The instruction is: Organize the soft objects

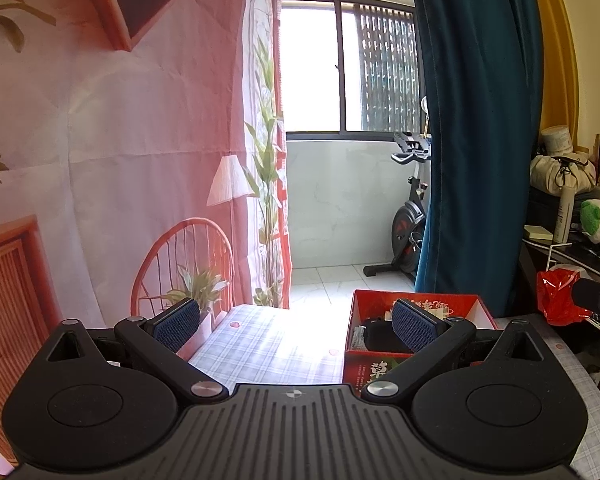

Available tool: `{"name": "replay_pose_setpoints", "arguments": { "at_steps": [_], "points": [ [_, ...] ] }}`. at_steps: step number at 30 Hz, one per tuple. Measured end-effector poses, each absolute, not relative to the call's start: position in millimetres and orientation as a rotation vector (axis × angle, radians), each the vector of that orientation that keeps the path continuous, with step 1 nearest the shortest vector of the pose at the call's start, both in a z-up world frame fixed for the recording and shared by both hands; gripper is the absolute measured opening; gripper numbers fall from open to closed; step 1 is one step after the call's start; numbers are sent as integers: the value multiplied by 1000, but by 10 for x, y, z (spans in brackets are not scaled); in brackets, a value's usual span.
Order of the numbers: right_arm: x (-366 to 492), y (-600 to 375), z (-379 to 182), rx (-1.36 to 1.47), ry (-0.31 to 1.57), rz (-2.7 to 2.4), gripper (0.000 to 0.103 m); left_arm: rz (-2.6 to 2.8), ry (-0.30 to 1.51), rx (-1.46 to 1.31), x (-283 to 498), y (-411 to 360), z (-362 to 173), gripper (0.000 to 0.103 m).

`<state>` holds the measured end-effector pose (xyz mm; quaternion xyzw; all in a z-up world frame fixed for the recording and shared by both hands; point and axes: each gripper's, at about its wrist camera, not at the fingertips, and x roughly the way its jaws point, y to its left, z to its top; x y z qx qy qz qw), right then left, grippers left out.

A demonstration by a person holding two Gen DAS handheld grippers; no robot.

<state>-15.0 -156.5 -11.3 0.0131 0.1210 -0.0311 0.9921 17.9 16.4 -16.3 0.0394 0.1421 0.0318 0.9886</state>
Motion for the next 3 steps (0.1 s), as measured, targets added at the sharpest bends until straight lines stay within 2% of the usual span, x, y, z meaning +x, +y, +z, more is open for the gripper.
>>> {"name": "replay_pose_setpoints", "arguments": {
  "at_steps": [3],
  "points": [
    [-156,-1560,-106,27,241,-61,103,56,285,75,174,183,-158,103]
  ]
}}
